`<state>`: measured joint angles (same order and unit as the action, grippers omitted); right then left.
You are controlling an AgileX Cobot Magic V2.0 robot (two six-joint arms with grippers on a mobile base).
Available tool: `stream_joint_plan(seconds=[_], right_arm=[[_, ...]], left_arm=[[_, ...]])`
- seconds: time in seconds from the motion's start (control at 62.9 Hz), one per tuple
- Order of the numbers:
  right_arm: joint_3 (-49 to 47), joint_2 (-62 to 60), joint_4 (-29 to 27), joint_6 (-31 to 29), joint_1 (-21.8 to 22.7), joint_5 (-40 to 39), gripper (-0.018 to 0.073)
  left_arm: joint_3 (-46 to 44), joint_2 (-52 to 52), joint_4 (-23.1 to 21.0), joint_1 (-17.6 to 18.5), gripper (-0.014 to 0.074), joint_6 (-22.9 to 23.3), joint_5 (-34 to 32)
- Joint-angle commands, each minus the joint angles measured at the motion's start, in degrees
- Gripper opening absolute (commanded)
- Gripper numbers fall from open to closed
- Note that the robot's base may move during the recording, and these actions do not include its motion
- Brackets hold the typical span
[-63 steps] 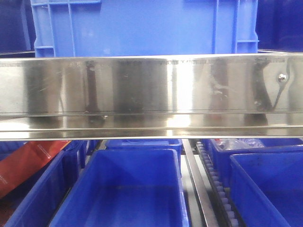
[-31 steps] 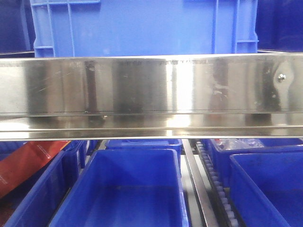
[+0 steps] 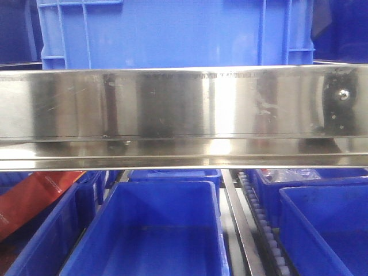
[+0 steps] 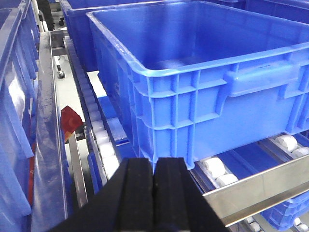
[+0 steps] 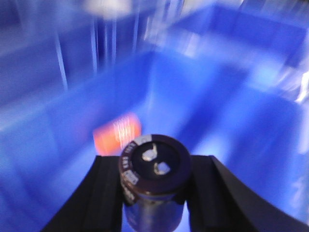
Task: Place cylindrical capacitor in blue bin on shelf
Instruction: 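Move the right gripper with the brown capacitor over the bin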
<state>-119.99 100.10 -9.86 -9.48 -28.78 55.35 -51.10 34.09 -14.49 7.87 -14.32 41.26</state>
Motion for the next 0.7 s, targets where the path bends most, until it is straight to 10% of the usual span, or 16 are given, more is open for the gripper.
stream_joint_plan(seconds=[0.0,0.508,0.683], right_arm=[[-0.6,3.9,0.6,-0.6,0.0,-0.1,-0.0162],[-0.6,12.8,1.1,-0.6,0.1,-0.4,-0.0144],[-0.6,12.6,1.1,-0.6,0.1,1.7,0.0293]], left_arm=[[0.0,-0.2,-0.6,-0.3,-0.0111,0.4,-0.4],[0.0,-0.2,-0.6,-0.3,-0.0111,0.4,-0.4],[0.0,-0.2,-0.6,-0.3,-0.0111,0.4,-0.3]])
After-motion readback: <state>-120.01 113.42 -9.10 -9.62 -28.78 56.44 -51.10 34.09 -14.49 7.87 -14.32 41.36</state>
